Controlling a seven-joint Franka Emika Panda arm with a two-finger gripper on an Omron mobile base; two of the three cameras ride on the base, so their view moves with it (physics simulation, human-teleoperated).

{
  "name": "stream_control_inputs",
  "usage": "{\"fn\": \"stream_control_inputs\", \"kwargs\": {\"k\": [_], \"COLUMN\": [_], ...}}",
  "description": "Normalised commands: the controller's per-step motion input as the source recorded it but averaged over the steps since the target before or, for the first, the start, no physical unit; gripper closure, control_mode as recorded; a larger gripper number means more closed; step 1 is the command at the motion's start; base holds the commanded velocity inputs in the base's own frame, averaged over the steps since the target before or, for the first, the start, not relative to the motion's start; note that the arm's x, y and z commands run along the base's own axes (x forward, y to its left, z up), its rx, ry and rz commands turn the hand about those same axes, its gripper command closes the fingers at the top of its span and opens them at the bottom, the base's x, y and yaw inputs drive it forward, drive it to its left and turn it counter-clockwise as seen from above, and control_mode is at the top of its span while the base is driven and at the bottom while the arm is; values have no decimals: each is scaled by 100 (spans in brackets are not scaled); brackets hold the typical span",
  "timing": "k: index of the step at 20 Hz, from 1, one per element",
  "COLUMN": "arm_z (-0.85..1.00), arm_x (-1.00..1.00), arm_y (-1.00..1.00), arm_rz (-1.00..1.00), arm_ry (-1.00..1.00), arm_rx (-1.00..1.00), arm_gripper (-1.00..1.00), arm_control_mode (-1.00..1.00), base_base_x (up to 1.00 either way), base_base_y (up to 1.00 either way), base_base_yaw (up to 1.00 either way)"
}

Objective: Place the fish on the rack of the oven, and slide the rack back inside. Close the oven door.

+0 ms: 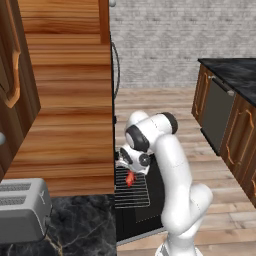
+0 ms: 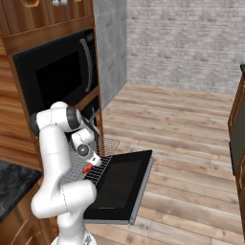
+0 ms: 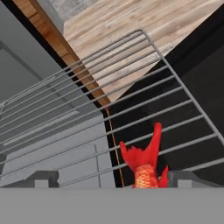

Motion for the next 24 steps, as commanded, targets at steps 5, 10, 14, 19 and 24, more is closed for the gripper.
{"fn": "stream_control_inputs", "kwargs": {"k": [5,10,14,19,24], "arm_z": [15,9,31,16,5], "arm_x": [-18,-44,-31,-24,2], "arm_y": [-21,-72,-93,-77,-11], "arm_rz": [0,0,3,8,20], "arm_ry": [0,0,-4,-1,3], "arm_rx": [-4,-1,0,5,1], "arm_gripper": [-100,-100,-100,-100,-100], "arm_control_mode": [-100,-100,-100,-100,-100], "base_base_x": [0,0,0,0,0], "base_base_y": [0,0,0,0,0], "base_base_yaw": [0,0,0,0,0]}}
